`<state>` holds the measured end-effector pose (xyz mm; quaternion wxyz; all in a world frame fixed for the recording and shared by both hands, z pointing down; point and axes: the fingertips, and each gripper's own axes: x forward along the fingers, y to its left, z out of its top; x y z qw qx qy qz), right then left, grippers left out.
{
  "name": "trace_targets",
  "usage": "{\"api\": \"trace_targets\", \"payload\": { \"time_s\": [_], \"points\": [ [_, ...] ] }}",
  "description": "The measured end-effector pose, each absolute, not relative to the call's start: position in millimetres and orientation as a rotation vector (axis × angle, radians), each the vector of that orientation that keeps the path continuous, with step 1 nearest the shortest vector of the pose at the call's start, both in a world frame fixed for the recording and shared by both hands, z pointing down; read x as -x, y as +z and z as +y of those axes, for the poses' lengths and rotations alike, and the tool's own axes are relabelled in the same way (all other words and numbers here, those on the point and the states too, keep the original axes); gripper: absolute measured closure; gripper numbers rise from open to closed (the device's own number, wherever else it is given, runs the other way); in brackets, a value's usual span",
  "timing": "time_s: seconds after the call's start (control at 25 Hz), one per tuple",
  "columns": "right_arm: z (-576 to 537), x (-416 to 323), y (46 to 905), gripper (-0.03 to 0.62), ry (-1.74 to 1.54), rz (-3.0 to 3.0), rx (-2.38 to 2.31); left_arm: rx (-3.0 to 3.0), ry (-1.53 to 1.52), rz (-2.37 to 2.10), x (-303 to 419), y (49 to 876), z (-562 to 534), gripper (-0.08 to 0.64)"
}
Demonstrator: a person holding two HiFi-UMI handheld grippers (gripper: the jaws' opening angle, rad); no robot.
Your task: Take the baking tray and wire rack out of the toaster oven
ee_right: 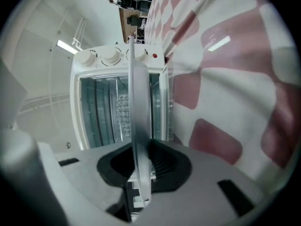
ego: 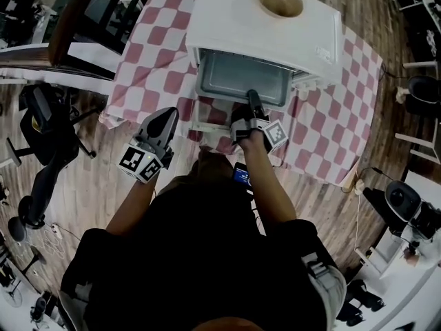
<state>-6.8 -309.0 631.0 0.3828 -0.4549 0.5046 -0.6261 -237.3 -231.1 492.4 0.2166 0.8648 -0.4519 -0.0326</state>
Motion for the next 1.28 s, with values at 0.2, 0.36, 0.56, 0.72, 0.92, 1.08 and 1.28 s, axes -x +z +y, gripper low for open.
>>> {"api": "trace_targets", "payload": {
  "time_s": [0.2,0.36,0.56,0.72,0.92,1.08,1.28],
  "points": [
    [-265.5,11.7,620.2,0.525,-1.602,1.272,1.141,-2.435,-0.116,-1.227,237.2,479.4,-196.7,0.569],
    [-229.0,14.8,608.2,0.520,-1.594,1.298,1.122,-2.465,-0.144,-1.199,235.2,473.2,-167.9,0.569],
    [-179.1,17.4,590.6,0.517,-1.578,1.340,1.081,-2.494,-0.172,-1.173,235.3,463.7,-131.7,0.569],
    [-141.7,17.6,571.8,0.517,-1.550,1.384,1.043,-2.523,-0.206,-1.157,236.5,454.2,-106.4,0.569],
    [-99.2,11.3,552.2,0.517,-1.518,1.397,1.020,-2.561,-0.229,-1.135,235.1,441.1,-76.5,0.569],
    [-69.6,-2.3,536.0,0.517,-1.477,1.393,0.999,-2.596,-0.237,-1.110,231.6,434.0,-61.7,0.569],
    [-31.4,-32.3,522.9,0.515,-1.407,1.375,1.023,-2.626,-0.241,-1.045,219.3,426.4,-48.7,0.569]
  ]
}}
